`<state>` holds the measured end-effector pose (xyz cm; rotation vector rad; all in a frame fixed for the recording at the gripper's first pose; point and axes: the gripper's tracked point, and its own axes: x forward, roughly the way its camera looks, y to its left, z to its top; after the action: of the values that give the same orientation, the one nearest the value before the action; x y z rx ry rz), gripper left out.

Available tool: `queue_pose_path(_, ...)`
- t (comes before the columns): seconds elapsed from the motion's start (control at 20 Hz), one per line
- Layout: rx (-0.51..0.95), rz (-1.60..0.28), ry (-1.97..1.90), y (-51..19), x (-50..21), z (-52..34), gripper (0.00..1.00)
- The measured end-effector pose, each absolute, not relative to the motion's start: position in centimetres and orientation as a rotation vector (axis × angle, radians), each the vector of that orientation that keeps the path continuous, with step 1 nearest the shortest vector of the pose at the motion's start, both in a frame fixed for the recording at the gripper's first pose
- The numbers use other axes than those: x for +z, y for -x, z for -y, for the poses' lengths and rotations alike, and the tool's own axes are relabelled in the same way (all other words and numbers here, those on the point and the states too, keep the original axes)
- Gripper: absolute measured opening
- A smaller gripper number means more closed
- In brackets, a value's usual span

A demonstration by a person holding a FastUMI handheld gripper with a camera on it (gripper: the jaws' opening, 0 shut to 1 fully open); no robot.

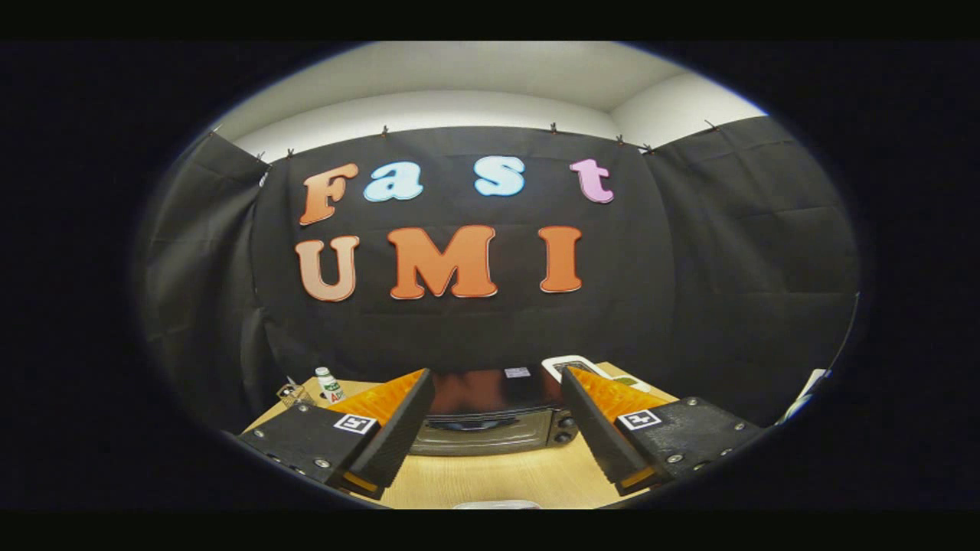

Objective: Open the toaster oven, put the food inside, and close the toaster oven door.

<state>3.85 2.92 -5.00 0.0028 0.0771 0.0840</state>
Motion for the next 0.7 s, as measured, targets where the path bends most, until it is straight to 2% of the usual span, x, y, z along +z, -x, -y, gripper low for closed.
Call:
queue_pose_path(0.3, 0.15, -0.199, -0.019, -9.9, -10.6, -5.9, 0.99)
queue_pose_path(0.7, 0.17, -0.369, 0.059, -16.3, -18.8, -7.5, 0.99)
